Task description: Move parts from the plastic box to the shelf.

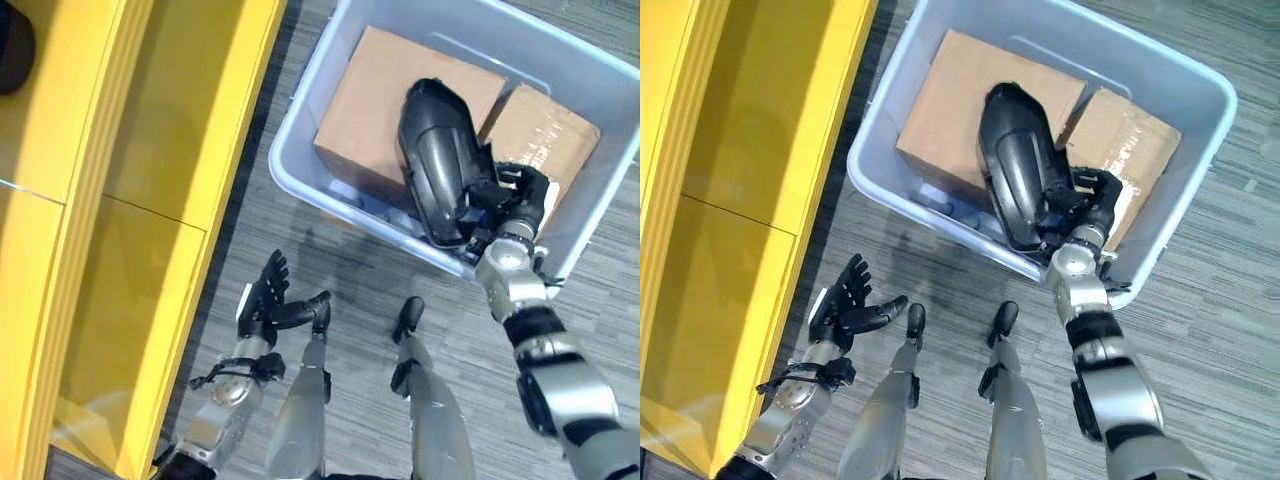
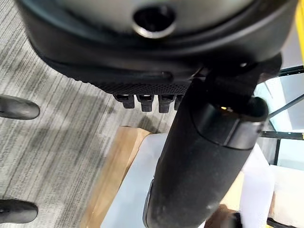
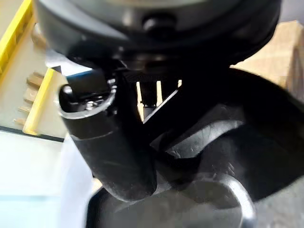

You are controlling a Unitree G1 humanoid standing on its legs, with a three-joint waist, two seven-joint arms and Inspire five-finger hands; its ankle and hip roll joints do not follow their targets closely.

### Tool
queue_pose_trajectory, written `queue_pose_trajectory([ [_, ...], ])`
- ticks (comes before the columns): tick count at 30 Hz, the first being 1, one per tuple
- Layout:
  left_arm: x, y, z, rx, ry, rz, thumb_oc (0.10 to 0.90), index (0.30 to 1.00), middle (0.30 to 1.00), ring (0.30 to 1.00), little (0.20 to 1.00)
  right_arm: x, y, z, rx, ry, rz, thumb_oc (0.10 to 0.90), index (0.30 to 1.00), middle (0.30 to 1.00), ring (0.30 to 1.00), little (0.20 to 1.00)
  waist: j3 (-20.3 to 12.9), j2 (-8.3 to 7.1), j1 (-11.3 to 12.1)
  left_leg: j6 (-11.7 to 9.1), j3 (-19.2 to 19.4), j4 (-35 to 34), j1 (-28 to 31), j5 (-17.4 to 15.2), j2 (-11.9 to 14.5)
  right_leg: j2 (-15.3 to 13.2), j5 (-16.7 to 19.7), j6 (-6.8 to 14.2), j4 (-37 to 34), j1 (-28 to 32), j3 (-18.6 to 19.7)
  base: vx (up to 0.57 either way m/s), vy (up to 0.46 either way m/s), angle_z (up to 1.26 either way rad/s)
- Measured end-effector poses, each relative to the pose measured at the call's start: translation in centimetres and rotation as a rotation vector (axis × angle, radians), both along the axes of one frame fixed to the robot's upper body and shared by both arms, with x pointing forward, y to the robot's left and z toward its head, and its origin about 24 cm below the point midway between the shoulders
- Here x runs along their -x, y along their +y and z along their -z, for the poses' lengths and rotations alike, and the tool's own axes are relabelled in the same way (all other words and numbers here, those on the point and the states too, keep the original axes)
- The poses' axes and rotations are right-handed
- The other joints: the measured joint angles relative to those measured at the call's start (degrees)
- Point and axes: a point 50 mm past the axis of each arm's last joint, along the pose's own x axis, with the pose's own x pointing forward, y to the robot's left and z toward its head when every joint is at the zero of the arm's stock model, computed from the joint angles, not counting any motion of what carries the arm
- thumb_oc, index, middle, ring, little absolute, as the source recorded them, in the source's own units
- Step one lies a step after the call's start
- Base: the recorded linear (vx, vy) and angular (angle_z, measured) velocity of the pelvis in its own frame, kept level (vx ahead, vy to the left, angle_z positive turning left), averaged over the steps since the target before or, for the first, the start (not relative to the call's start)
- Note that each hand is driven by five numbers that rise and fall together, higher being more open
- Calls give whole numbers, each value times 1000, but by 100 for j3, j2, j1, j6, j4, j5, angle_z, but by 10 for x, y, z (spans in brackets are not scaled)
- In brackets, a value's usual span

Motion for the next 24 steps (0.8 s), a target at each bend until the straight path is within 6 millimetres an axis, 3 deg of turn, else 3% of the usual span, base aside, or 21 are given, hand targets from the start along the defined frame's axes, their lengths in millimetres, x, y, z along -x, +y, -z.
queue_pose_trajectory([
  [1,10,12,9,-15,47,-39,900,1000,1000,1000,1000,16,21,6,-25,-55,-99,400,300,300,300,300,-41,-208,-161,-5,76,-7,419,-113,30,47,-19,22,-129,434,36,77,53,-34],
  [3,12,20,5,-30,43,-29,900,1000,1000,1000,1000,28,23,-1,-95,-129,-139,400,300,300,300,300,-98,-434,-179,19,171,-2,790,-229,43,71,-82,102,-182,792,139,88,67,-20],
  [7,15,22,4,-34,40,-19,900,1000,1000,1000,1000,30,15,-3,-179,-191,-116,400,300,300,300,300,-428,-603,-176,25,199,5,1011,-336,16,44,-134,150,-254,1029,166,48,51,-4],
  [10,17,25,6,-35,51,-13,900,1000,1000,1000,1000,29,16,-3,-238,-197,-127,400,300,300,300,300,-479,-601,-169,65,230,5,1134,-334,2,38,-112,155,-277,1146,185,43,74,-4],
  [15,28,26,16,-12,110,-21,900,1000,1000,1000,1000,28,31,5,-319,-167,-202,400,300,300,300,300,-701,-437,-153,93,382,-6,1552,-415,-44,31,-11,91,-446,1565,293,59,89,-11],
  [21,33,29,20,2,127,-43,900,1000,1000,1000,1000,29,33,13,-387,-143,-210,400,300,300,300,300,-1140,-393,-153,139,474,-8,1885,-554,-77,1,-67,159,-476,1870,348,16,73,-7],
  [24,36,30,23,-18,146,-45,900,1000,1000,1000,1000,29,45,16,-453,-133,-220,400,300,300,300,300,-1375,-382,-142,141,514,-9,2075,-573,-87,-5,-78,173,-476,2035,421,-8,83,-5],
])
